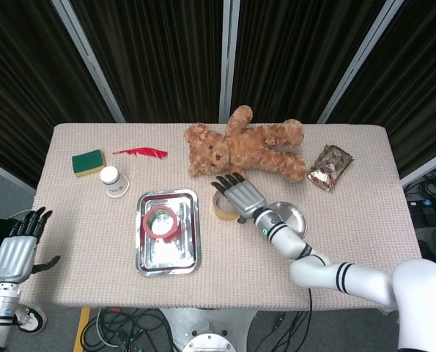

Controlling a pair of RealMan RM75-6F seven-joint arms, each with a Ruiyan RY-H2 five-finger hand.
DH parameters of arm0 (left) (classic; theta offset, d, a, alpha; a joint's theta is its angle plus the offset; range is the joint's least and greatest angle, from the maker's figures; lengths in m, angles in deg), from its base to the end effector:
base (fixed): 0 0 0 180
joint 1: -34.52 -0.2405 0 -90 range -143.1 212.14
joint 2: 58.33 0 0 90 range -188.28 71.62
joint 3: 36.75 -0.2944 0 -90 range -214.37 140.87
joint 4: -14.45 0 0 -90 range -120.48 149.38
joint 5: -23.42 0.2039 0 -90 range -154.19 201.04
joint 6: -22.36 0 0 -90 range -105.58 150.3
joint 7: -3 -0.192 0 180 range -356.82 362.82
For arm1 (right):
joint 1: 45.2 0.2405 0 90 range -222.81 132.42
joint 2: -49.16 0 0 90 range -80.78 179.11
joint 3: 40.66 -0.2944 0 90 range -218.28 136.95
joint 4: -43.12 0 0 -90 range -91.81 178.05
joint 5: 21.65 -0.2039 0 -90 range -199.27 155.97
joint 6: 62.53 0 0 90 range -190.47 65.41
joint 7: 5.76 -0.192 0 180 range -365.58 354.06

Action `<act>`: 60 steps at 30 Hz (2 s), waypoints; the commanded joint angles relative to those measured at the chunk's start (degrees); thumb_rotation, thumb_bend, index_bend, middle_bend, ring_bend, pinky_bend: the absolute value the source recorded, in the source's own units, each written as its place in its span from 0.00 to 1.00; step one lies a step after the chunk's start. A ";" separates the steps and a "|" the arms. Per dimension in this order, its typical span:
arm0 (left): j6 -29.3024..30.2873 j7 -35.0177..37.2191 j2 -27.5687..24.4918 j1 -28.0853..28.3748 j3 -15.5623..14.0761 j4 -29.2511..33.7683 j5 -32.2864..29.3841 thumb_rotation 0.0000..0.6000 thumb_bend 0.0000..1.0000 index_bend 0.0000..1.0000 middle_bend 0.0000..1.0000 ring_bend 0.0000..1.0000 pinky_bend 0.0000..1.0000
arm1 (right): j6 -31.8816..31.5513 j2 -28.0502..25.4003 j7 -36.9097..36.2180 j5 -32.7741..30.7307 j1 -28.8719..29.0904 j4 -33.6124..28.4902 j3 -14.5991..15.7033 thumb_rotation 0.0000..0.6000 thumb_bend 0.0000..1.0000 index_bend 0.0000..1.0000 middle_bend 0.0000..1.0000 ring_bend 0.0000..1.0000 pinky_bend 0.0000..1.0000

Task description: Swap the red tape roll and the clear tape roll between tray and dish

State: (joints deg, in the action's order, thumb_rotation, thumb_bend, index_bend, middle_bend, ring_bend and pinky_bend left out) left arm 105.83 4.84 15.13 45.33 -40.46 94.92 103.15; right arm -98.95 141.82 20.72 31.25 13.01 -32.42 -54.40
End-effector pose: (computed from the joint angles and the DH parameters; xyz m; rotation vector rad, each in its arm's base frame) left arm -0.3754 0.2481 0.1253 -1.4309 -0.9614 -0.8282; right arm -0.0881 -0.4585 -0.0789 2.1370 -0.8674 0.7682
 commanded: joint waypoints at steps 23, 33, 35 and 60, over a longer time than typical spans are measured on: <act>-3.34 -0.14 0.75 0.09 2.14 1.57 3.90 1.00 0.12 0.01 0.02 0.00 0.15 | -21.26 -20.26 -10.69 14.42 -17.60 -19.44 8.81 1.00 0.18 0.03 0.40 0.34 0.15; -3.92 -0.90 0.34 0.00 2.53 2.43 4.59 1.00 0.12 0.01 0.02 0.00 0.14 | -20.08 -17.42 -14.58 17.71 -20.46 -14.21 11.54 1.00 0.18 0.03 0.38 0.33 0.13; -4.08 -0.88 0.38 -0.08 2.59 2.39 4.58 1.00 0.12 0.01 0.02 0.00 0.14 | -19.37 -16.86 -14.73 17.63 -20.37 -13.50 11.38 1.00 0.16 0.02 0.36 0.30 0.12; -0.18 -0.34 -1.34 -2.00 4.90 2.00 5.22 1.00 0.13 0.01 0.02 0.00 0.13 | -49.23 -23.00 -16.36 27.02 -40.62 -14.63 14.59 1.00 0.00 0.00 0.00 0.00 0.00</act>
State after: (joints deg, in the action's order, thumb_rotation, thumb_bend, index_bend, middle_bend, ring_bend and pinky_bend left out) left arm 105.54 4.94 13.72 43.48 -35.77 97.58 108.42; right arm -135.39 119.91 3.84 54.99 -17.84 -49.27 -42.32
